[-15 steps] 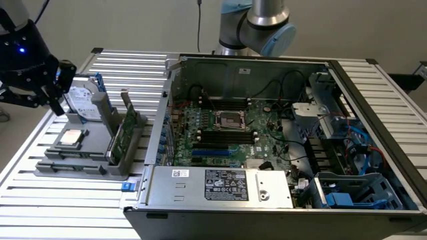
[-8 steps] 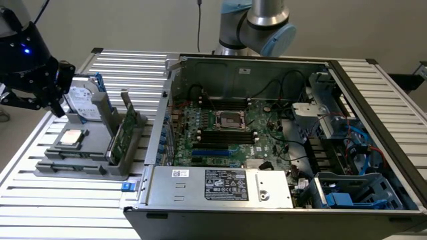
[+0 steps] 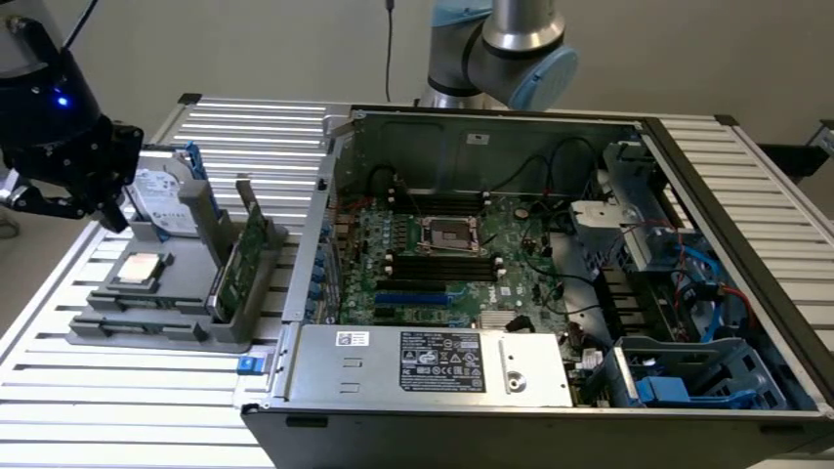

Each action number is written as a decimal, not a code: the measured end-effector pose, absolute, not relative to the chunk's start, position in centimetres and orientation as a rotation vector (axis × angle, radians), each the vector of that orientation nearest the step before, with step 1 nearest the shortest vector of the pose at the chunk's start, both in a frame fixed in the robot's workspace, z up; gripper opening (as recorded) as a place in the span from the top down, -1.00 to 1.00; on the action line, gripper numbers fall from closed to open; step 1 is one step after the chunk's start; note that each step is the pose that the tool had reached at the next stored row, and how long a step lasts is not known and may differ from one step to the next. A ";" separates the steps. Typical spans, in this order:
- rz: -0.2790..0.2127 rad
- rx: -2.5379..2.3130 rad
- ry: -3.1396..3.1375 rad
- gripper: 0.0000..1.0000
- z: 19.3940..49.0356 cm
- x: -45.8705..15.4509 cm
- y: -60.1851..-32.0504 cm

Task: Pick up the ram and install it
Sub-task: 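Pick up the ram and move it above insertion slot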

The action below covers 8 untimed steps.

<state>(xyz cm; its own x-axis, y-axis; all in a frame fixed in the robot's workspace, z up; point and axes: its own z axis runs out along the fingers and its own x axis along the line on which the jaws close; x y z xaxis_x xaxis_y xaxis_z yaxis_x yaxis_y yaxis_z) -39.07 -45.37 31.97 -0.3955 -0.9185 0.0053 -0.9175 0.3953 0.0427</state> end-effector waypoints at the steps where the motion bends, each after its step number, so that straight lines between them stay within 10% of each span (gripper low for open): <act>1: -0.050 1.734 -2.585 0.79 31.9 -39.1 -45.4; 8: -0.045 1.895 -2.466 0.79 31.6 -39.1 -45.4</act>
